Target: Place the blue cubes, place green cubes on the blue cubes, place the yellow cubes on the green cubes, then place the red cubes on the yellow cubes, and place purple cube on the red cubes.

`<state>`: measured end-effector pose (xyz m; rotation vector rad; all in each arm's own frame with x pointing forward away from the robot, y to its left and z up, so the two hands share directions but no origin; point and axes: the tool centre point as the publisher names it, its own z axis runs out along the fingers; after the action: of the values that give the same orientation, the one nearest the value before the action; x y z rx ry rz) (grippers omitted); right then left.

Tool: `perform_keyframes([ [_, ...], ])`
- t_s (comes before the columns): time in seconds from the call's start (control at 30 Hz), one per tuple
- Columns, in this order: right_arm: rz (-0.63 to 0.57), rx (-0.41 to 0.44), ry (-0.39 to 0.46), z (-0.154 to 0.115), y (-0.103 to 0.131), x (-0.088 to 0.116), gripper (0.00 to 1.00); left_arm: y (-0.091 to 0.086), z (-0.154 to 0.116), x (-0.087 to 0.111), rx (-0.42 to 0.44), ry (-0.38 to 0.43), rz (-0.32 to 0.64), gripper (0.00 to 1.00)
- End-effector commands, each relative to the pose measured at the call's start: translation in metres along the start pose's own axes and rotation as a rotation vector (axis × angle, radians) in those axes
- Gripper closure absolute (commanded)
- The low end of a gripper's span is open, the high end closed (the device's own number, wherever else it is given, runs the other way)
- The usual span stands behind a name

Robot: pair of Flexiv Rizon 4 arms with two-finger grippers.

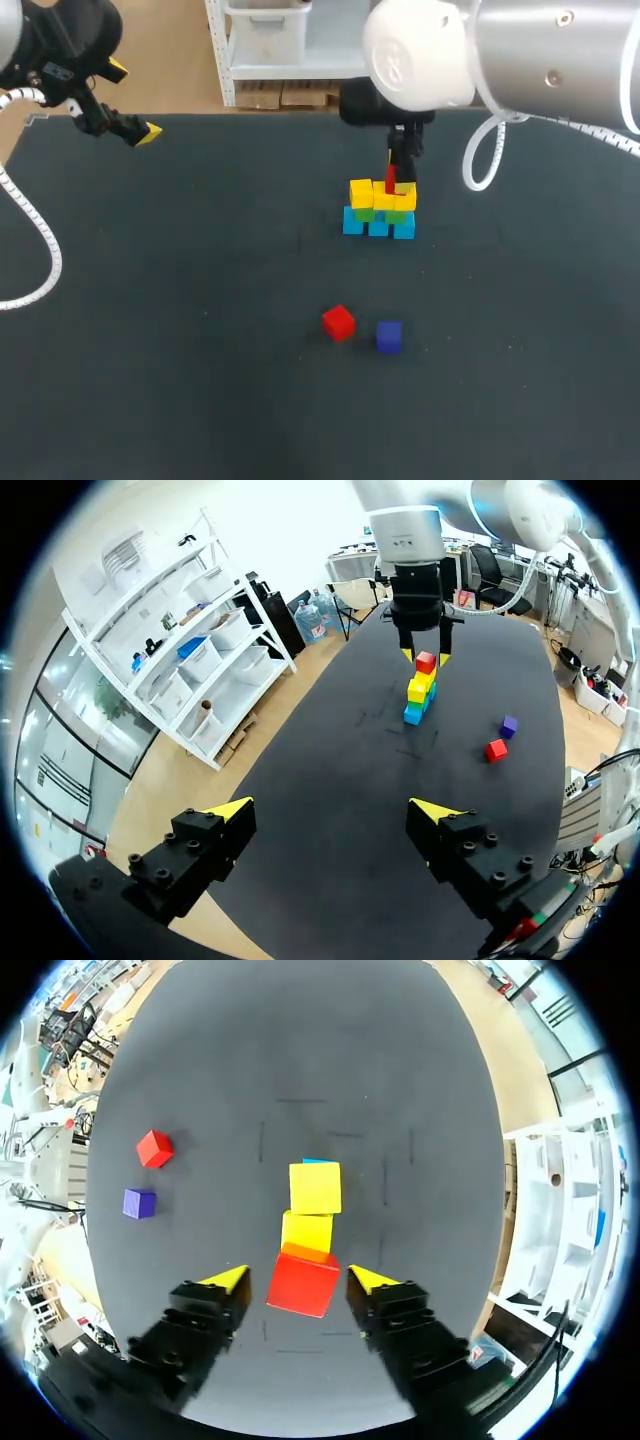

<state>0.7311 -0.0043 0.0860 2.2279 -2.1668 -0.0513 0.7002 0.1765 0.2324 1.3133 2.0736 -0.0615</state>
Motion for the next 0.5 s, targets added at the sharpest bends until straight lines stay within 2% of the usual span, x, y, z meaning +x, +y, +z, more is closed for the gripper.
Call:
perform_keyframes([
  [0.03, 0.001, 0.002, -0.006, -0.0007, 0.0010, 0.0016, 0.00, 0.0007, -0.0003, 0.0014, 0.003, -0.005, 0.003, 0.00],
  [0.23, -0.003, -0.001, -0.004, 0.0002, 0.0018, 0.0018, 0.02, 0.0007, -0.0003, 0.0014, 0.003, -0.005, 0.003, 0.00],
  [0.33, -0.005, 0.000, -0.003, 0.0003, 0.0020, 0.0017, 0.51, 0.0007, -0.0003, 0.0014, 0.003, -0.005, 0.003, 0.00],
  [0.5, -0.006, 0.003, -0.001, -0.0002, 0.0026, 0.0019, 0.66, 0.0007, -0.0003, 0.0014, 0.003, -0.005, 0.003, 0.00],
])
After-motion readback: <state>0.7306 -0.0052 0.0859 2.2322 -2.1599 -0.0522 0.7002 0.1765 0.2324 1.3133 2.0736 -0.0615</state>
